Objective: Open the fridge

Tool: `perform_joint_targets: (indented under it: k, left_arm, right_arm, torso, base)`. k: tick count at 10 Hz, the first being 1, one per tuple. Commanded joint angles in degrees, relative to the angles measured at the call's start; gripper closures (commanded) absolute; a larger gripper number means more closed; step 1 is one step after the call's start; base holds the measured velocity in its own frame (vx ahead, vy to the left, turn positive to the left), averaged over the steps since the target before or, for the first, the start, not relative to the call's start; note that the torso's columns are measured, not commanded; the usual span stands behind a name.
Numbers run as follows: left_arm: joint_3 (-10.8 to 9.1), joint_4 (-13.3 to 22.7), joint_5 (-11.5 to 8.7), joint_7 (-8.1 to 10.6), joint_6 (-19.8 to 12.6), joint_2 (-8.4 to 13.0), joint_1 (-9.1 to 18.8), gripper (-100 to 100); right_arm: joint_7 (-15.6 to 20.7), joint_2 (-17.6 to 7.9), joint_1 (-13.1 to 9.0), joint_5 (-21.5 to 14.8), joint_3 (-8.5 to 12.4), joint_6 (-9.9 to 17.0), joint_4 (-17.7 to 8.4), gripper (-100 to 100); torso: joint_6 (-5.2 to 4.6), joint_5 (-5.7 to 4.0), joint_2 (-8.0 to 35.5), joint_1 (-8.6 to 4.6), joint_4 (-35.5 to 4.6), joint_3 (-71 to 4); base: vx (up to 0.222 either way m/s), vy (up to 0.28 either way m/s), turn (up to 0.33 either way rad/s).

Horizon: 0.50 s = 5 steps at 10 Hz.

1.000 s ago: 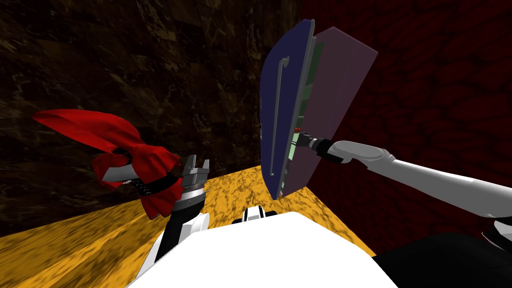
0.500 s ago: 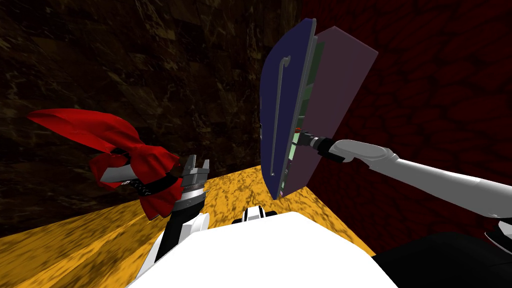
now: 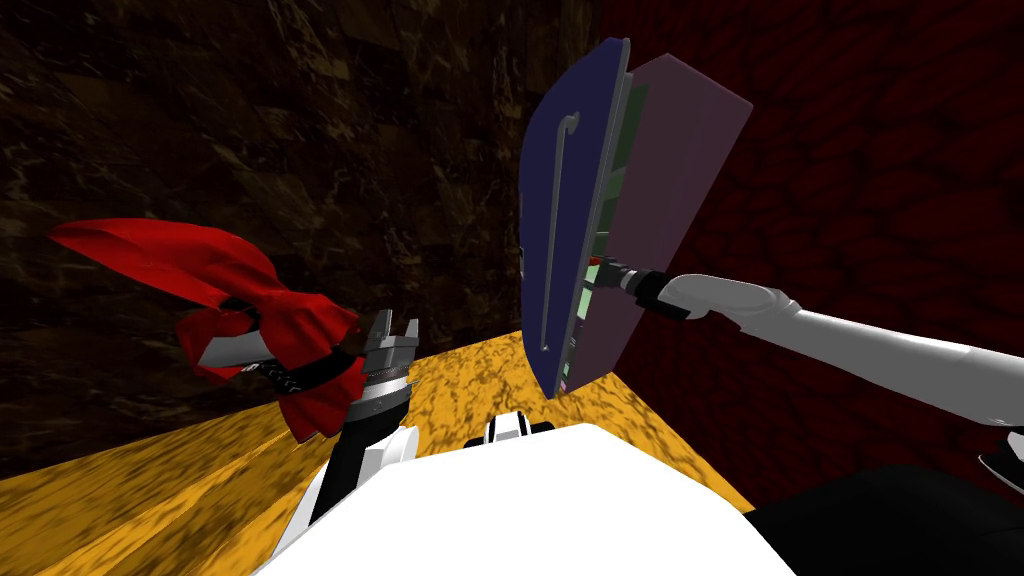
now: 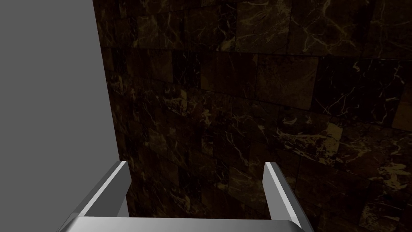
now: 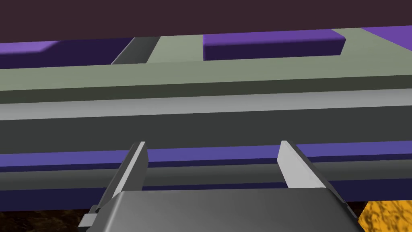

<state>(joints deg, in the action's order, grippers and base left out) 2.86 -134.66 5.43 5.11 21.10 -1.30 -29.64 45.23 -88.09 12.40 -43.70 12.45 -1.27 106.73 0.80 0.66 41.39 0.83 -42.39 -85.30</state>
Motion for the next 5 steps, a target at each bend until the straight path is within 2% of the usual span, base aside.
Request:
perform_joint_targets:
  k: [1, 4, 5]
  left_arm:
    - [0.0, 0.0, 0.0, 0.0, 0.0, 0.0, 0.0, 0]
    - [-0.01, 0.0, 0.0, 0.0, 0.0, 0.0, 0.0, 0]
    - [-0.01, 0.0, 0.0, 0.0, 0.0, 0.0, 0.0, 0]
  right_arm:
    - [0.9, -0.2, -1.8, -0.8, 0.8, 0.6, -0.8, -100]
    - [0.9, -0.2, -1.8, -0.8, 0.8, 0.6, -0.8, -100]
    - [1.0, 0.1, -1.3, -0.8, -0.3, -0.7, -1.1, -100]
  torso:
    - [0.12, 0.03, -0.1, -0.04, 0.0, 0.0]
    - [0.03, -0.11, 0.0, -0.33, 0.0, 0.0]
    - [0.02, -0.12, -0.1, -0.28, 0.1, 0.0]
  base:
    - [0.002, 0.029, 0.022]
    - [0.003, -0.004, 0.001]
    - [-0.015, -0.009, -0.042]
